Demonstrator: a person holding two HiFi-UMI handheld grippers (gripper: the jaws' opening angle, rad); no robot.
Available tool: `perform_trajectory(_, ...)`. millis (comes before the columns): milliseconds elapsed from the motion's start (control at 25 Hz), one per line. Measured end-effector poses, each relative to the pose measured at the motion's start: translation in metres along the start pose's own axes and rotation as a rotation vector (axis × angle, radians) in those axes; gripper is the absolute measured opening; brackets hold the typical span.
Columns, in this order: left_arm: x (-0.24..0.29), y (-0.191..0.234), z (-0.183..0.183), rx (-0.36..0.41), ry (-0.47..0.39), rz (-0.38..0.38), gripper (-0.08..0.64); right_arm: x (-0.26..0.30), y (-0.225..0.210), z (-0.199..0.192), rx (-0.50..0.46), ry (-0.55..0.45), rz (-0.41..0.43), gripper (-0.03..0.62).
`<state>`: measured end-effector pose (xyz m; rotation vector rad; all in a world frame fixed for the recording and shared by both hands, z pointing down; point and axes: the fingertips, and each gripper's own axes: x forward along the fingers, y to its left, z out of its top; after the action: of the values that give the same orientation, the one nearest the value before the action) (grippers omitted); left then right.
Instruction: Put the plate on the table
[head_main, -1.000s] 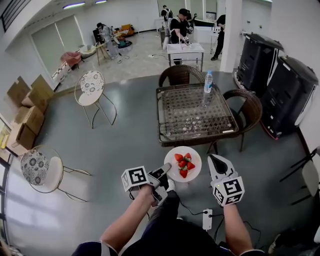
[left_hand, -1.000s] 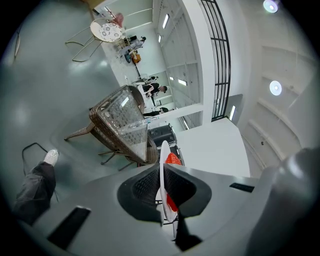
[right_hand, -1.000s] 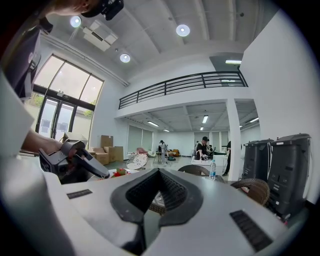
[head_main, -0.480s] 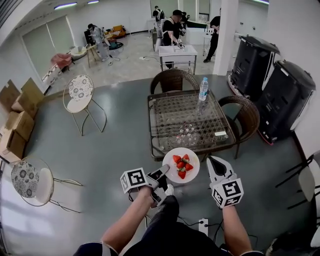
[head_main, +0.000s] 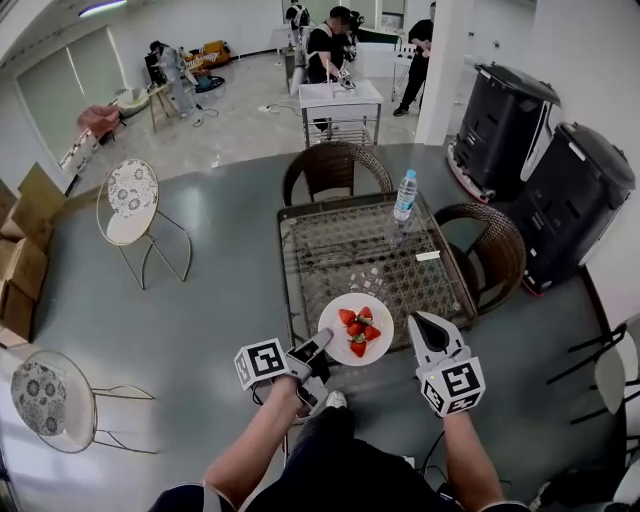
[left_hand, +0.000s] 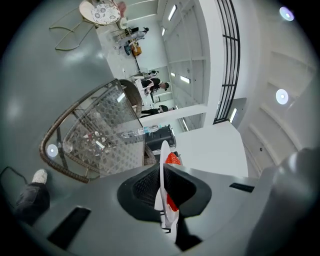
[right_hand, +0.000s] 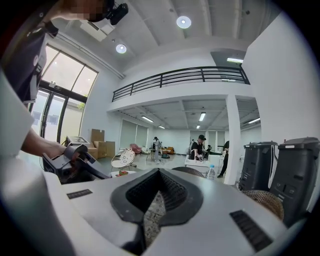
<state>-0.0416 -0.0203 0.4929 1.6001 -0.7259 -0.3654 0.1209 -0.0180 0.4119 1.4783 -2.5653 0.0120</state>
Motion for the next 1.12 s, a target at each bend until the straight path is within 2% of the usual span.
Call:
perform_trajectory(320,0.047,0.006,0.082,0.005,-0.012,0.008,0.017,0.081,-0.045,0.014,0.007,-0.013,-0.023,0.005)
perform_trajectory(640,0.066,0.004,0.141,0.011,-0.078,0.036,0.017,0.136,-0.064,0.025,0.011,-0.009,0.029,0.005)
perform_trajectory(880,0.088,0.027,0.183,-0.005,-0.146,0.079,0.017,0.187,-0.077,0.005,0.038,0.016,0.105,0.005)
perform_trajectory(1120,0.114,0.066,0.216,-0.062,-0.237,0.117,0.017,0.239,-0.091,-0.03,0.057,0.098,0.176,0.005)
